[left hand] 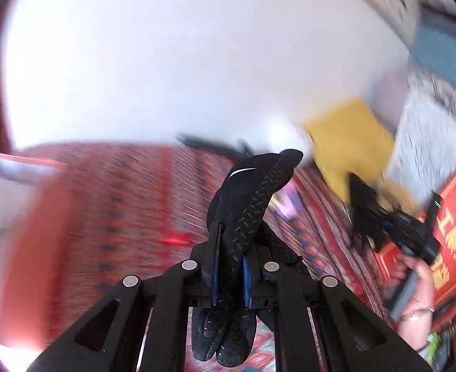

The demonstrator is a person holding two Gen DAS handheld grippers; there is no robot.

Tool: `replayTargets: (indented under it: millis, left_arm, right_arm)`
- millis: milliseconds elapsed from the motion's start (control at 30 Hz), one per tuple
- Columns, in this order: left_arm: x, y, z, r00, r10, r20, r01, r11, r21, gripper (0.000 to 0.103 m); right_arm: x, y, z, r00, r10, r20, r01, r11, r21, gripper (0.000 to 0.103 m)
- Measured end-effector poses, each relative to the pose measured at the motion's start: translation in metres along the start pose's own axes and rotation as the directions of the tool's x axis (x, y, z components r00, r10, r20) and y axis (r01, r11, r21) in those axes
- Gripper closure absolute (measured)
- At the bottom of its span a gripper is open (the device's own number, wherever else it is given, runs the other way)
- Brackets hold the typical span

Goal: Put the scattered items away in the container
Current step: 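Carry the black gloves over the pink box and open both tools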

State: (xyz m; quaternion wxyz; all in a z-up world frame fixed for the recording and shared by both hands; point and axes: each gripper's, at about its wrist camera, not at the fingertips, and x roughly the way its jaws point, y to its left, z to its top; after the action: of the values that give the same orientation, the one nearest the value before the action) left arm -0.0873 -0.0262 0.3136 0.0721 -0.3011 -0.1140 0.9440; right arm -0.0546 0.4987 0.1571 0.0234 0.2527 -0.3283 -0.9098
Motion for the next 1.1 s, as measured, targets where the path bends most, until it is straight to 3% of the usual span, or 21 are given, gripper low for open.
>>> replayTargets:
  millis: [133,200,233,267,300,367,467,500,567,633,700,767,800,833,867,933,1033,1100]
  left_arm:
    - [-0.099,0.086,0.018,0.98,0.147,0.137,-0.136,0.987,-0.085,0.095]
    - [-0.125,0.135,0.021,0.967,0.214,0.139,-0.196,0.971,-0.137,0.094]
    - [-0.126,0.158,0.019,0.967,0.234,0.102,-0.217,0.964,-0.151,0.092]
    - [-0.12,0.18,0.015,0.967,0.253,0.045,-0.243,0.957,-0.161,0.081]
    - [-0.11,0.205,0.005,0.96,0.277,-0.032,-0.278,0.943,-0.181,0.059]
    - [-0.095,0.246,-0.025,0.933,0.324,-0.158,-0.355,0.901,-0.25,0.037]
    - [-0.107,0.277,-0.075,0.942,0.31,-0.13,-0.336,0.883,-0.328,0.03]
    - [-0.114,0.287,-0.089,0.941,0.32,-0.112,-0.338,0.872,-0.355,0.022]
    - [-0.117,0.305,-0.097,0.928,0.341,-0.148,-0.371,0.834,-0.408,0.022]
    - [-0.13,0.317,-0.092,0.949,0.299,-0.098,-0.31,0.838,-0.448,0.022]
    - [-0.147,0.325,-0.094,0.952,0.302,-0.043,-0.286,0.836,-0.468,0.021]
    - [-0.152,0.33,-0.096,0.936,0.349,-0.034,-0.325,0.825,-0.462,0.021]
    - [-0.154,0.331,-0.096,0.925,0.377,-0.035,-0.352,0.821,-0.449,0.021]
    - [-0.154,0.329,-0.095,0.914,0.404,-0.036,-0.379,0.819,-0.432,0.021]
    - [-0.155,0.328,-0.094,0.904,0.427,-0.032,-0.402,0.819,-0.411,0.021]
    - [-0.158,0.321,-0.092,0.885,0.466,-0.011,-0.437,0.821,-0.368,0.021]
    - [-0.163,0.302,-0.084,0.873,0.486,0.045,-0.448,0.833,-0.325,0.021]
    - [-0.164,0.291,-0.081,0.864,0.498,0.068,-0.458,0.835,-0.305,0.021]
  right_arm:
    - [-0.054,0.081,-0.023,0.987,0.157,0.023,-0.155,0.985,-0.073,0.089]
    - [-0.068,0.13,-0.048,0.971,0.239,-0.019,-0.24,0.964,-0.117,0.089]
    - [-0.073,0.154,-0.061,0.961,0.274,-0.043,-0.277,0.951,-0.14,0.089]
    - [-0.076,0.173,-0.073,0.952,0.299,-0.066,-0.306,0.938,-0.162,0.089]
    - [-0.076,0.202,-0.087,0.94,0.324,-0.103,-0.339,0.921,-0.194,0.089]
    - [-0.072,0.251,-0.111,0.921,0.35,-0.172,-0.385,0.89,-0.246,0.089]
    - [-0.056,0.331,-0.151,0.882,0.375,-0.284,-0.456,0.832,-0.316,0.089]
    - [-0.052,0.35,-0.16,0.876,0.376,-0.302,-0.466,0.819,-0.335,0.089]
    - [-0.038,0.398,-0.18,0.868,0.376,-0.324,-0.483,0.79,-0.378,0.089]
    - [-0.026,0.431,-0.195,0.867,0.382,-0.321,-0.489,0.777,-0.396,0.089]
    - [-0.01,0.455,-0.209,0.877,0.37,-0.306,-0.472,0.784,-0.405,0.088]
    - [0.02,0.475,-0.234,0.9,0.327,-0.288,-0.425,0.801,-0.42,0.084]
    - [0.041,0.479,-0.249,0.911,0.265,-0.315,-0.386,0.815,-0.431,0.067]
    - [0.055,0.483,-0.265,0.91,0.193,-0.366,-0.351,0.829,-0.436,0.036]
    - [0.07,0.478,-0.281,0.899,0.142,-0.415,-0.324,0.852,-0.411,0.028]
    - [0.076,0.46,-0.3,0.88,0.148,-0.451,-0.335,0.867,-0.368,0.028]
    - [0.069,0.435,-0.313,0.895,0.112,-0.432,-0.305,0.86,-0.409,0.028]
    - [0.067,0.417,-0.311,0.89,0.109,-0.443,-0.296,0.877,-0.379,0.027]
